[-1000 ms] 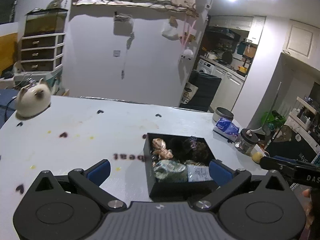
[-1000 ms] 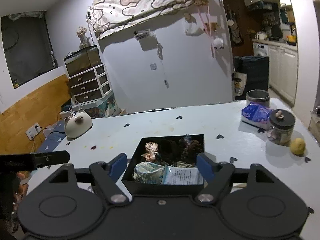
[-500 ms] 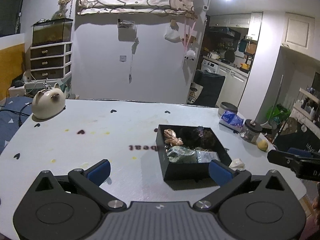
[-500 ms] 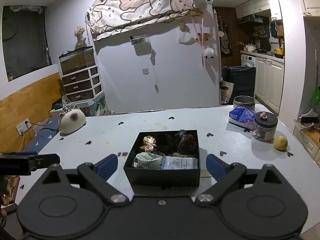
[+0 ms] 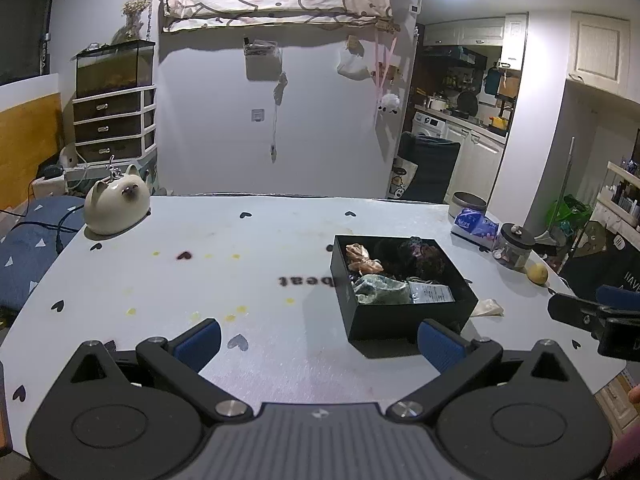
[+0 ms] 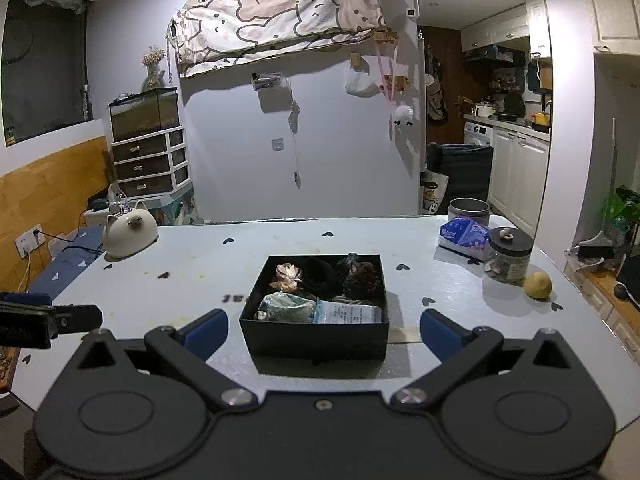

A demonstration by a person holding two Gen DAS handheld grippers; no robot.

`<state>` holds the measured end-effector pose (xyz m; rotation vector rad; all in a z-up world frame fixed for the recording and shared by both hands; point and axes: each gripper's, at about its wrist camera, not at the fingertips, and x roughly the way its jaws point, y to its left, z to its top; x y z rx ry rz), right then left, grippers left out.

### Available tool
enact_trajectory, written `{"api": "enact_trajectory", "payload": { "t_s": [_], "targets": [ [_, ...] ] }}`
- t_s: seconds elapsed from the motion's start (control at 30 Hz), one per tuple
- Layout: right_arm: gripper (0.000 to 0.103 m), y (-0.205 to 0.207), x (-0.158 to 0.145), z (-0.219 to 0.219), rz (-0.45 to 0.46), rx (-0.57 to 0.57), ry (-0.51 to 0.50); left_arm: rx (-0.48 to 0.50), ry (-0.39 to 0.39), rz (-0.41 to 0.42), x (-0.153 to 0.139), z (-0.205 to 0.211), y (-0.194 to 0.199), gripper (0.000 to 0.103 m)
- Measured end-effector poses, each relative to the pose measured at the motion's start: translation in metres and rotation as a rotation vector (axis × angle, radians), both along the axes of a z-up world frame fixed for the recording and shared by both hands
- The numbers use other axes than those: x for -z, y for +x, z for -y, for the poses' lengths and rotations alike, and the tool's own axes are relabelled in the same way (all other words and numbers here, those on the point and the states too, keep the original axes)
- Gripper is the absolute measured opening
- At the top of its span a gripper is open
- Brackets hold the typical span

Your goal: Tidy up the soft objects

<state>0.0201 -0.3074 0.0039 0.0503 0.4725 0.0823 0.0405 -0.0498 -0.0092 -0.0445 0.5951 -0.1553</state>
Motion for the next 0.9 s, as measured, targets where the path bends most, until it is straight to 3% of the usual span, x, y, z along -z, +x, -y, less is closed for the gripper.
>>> {"api": "enact_trajectory", "payload": {
  "t_s": [0.9],
  "targets": [
    [0.103, -0.009, 0.0, -0.017, -0.006, -0.007, -0.007, -0.004, -0.001, 0.004, -0.004, -0.007, -0.01, 0.103]
  ]
}}
